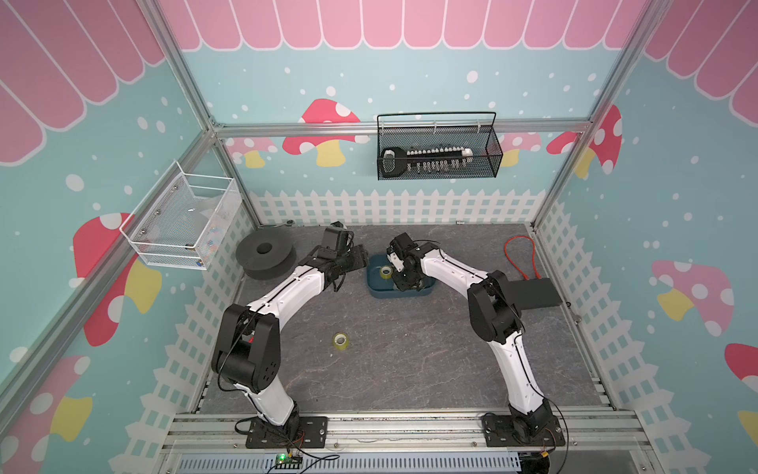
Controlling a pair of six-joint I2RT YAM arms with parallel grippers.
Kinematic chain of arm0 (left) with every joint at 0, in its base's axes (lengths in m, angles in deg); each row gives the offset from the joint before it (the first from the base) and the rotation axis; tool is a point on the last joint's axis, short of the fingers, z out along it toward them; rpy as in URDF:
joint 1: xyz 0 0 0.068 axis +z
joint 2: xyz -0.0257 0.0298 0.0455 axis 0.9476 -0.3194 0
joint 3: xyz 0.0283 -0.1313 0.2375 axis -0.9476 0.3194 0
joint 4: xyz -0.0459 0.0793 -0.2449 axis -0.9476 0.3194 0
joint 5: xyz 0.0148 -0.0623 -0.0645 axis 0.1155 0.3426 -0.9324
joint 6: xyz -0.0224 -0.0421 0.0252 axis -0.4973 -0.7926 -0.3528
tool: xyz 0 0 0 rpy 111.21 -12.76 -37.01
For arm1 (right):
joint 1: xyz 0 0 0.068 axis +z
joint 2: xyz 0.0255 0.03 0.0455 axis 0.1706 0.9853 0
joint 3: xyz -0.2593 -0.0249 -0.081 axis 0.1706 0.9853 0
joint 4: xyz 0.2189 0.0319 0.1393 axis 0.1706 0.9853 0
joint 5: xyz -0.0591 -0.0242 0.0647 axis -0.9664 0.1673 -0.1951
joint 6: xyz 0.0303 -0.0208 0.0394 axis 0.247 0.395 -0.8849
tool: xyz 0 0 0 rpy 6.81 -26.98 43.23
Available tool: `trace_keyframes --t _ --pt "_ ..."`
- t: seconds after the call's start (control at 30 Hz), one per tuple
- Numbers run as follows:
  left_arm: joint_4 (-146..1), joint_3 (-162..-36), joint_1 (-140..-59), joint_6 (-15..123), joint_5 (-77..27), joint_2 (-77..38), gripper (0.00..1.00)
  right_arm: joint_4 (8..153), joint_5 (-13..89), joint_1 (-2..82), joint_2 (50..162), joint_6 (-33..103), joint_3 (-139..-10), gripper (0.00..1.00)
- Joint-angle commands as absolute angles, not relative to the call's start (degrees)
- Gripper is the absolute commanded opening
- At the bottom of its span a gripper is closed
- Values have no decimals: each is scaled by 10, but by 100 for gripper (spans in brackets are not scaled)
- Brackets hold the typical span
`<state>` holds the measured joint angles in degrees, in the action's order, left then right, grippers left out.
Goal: Put the transparent tape into the storage box
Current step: Place the tape in the storage box.
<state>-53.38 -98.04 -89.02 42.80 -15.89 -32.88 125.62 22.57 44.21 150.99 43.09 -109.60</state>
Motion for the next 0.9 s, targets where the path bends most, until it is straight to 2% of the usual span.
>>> trace_keyframes --t 0.0,0.5,0.67,0.87 --pt "-540 -979 -888 433 -165 -320 72 1268 223 442 1525 432 -1107 12" --pt "-540 -978 -887 437 -165 -319 72 1277 219 443 1527 431 -1118 21" --pt "-541 -979 -888 438 -165 -320 72 1277 219 443 1526 429 -1122 30" --pt "-541 -979 -888 441 -165 -320 72 1278 217 443 1525 427 -1127 31"
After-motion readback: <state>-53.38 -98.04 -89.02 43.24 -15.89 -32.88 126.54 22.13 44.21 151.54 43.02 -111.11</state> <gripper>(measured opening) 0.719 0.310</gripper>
